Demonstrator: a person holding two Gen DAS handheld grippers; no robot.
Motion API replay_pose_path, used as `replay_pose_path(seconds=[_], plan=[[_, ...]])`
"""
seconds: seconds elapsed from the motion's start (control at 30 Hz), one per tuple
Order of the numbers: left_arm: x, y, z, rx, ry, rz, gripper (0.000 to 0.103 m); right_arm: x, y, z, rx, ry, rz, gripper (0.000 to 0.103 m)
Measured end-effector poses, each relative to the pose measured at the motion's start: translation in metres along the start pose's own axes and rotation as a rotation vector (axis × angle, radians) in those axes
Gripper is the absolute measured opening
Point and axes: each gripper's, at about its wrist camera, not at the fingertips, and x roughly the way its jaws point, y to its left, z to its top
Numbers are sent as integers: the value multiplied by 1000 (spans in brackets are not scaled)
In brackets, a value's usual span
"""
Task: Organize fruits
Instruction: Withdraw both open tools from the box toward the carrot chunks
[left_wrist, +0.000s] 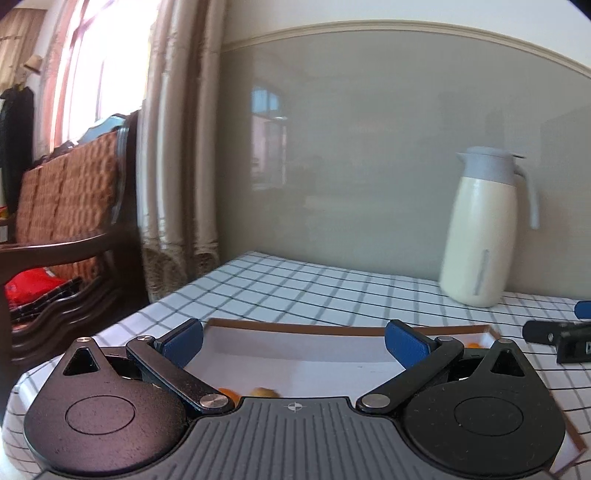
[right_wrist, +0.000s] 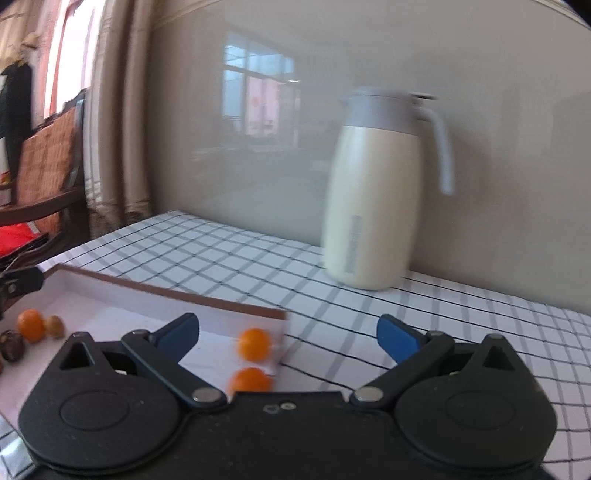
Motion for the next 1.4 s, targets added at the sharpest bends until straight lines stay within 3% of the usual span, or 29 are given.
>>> replay_pose_path(seconds=[0.63,0.93,1.3,1.4], plan=[[-26,-148,2,128,-34,-202,103,-43,-115,-32,80,17,-190,97],[-23,-224,-4,196,-23,-279,103,-15,-158,-49,112,98,-259,97],[-4,-242,-12,198,32,-296,103,48,-172,-48,67,237,-285,97],[2,-246,-12,195,37,-308,103,60,-176,-44,78,241,-284,97]])
